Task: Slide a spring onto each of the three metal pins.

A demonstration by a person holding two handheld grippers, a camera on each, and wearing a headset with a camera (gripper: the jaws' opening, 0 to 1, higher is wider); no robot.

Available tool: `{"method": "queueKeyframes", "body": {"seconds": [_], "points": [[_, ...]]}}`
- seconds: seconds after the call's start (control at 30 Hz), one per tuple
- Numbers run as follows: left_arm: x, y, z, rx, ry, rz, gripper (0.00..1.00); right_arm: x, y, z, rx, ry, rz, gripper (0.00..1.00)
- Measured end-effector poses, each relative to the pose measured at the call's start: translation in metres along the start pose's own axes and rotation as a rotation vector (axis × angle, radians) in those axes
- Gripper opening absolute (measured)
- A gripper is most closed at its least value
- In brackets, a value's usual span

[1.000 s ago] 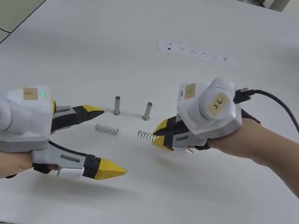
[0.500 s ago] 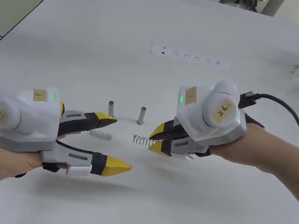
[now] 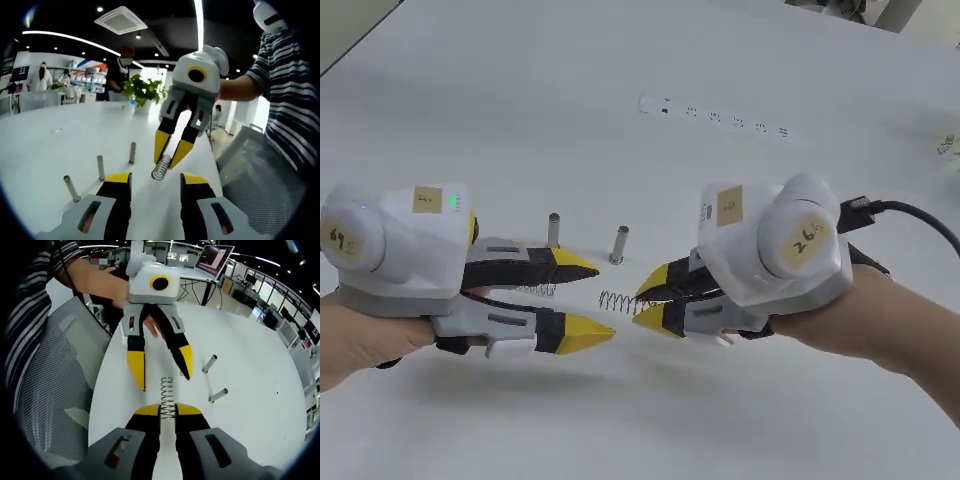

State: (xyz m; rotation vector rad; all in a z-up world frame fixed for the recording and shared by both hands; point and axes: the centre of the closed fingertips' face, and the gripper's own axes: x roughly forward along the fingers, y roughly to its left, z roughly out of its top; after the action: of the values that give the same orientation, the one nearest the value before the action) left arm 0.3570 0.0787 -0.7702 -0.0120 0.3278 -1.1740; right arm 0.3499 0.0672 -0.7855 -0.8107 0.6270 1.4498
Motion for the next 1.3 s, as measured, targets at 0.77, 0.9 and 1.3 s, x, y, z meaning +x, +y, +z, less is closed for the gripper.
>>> {"method": "queueKeyframes", "body": {"seconds": [0.77, 0.9, 1.3], "points": [[0.009, -0.006, 0.002, 0.021, 0.001, -0.056, 0.04, -0.001, 0.001, 0.001, -0.025, 0.009, 0.006, 0.07], [0.010, -0.007, 0.001, 0.029, 0.010, -0.063, 0.03, 0.000, 0.001, -0.001, -0.009, 0.006, 0.006, 0.07], [0.010, -0.012, 0.004, 0.022, 0.025, -0.112, 0.02, 0.000, 0.004, -0.002, 0.034, -0.016, 0.016, 0.08]]}}
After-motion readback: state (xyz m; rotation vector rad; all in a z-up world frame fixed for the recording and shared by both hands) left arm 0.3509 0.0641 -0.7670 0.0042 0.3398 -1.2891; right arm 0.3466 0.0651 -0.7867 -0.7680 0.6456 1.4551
